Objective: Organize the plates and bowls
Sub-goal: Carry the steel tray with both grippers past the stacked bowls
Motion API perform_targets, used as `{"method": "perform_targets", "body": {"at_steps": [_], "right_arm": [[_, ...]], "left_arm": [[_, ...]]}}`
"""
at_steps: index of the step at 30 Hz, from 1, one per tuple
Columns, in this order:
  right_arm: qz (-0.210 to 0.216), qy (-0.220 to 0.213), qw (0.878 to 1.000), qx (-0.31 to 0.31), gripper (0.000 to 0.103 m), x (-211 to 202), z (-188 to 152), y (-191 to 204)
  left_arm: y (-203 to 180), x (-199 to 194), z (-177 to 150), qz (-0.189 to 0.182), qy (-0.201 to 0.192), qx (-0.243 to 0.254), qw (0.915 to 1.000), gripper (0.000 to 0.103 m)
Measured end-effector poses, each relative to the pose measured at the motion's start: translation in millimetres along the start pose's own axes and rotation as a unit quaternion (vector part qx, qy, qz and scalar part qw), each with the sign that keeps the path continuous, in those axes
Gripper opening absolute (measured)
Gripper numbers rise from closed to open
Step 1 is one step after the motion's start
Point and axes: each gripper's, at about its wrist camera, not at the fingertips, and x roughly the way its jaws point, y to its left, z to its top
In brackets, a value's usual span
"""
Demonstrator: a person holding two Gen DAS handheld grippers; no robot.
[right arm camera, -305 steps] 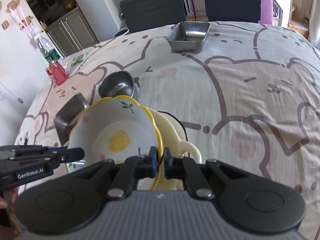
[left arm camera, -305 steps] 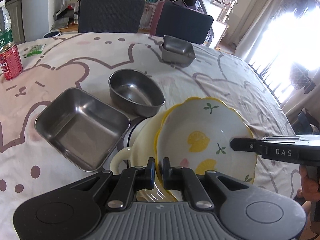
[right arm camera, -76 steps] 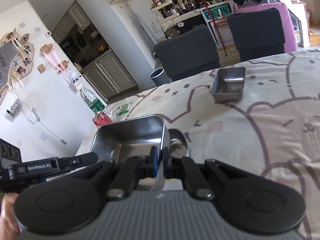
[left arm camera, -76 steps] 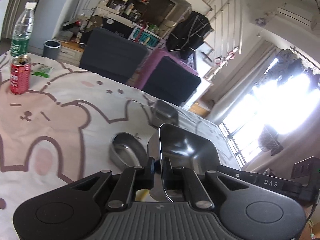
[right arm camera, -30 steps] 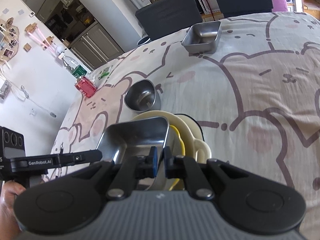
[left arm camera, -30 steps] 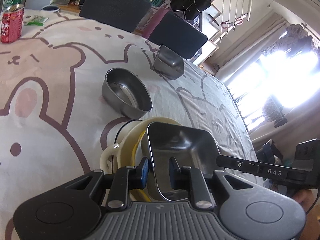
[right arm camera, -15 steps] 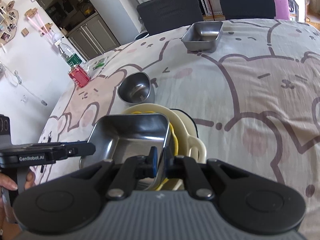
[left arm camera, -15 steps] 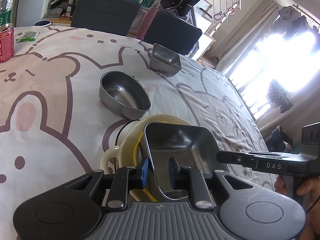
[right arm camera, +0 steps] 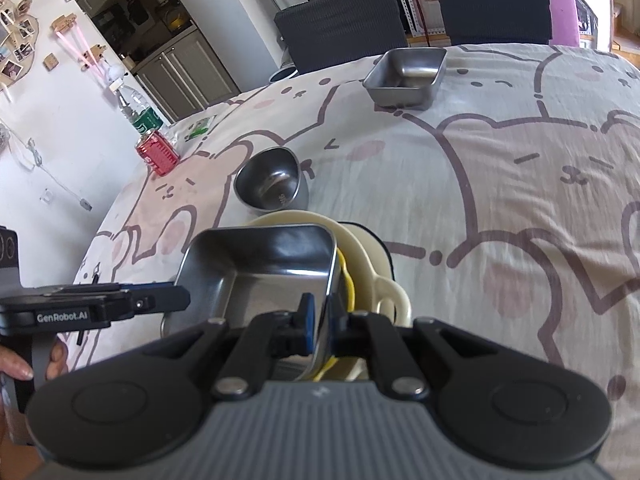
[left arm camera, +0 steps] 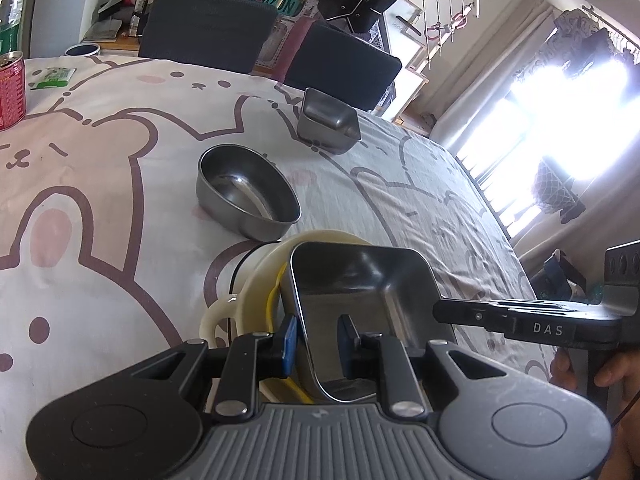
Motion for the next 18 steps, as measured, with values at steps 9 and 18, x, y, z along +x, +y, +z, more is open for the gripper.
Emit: {"method": "perform_targets", "body": {"at_steps": [9, 18], "right_arm": [[0.005, 0.005, 1.0, 0.008, 0.01, 0.0, 0.3, -1.1], [0.003, 0.009, 1.0, 0.011, 0.01, 2.6, 1.1, -1.3]], "left_arm": [[3.3, -0.7, 0.4, -0.004, 0.003, -0.01, 0.9999, 0.022], [4.9, -0.7, 0.8, -0.008, 0.004, -0.015, 0.9999, 0.022]]}}
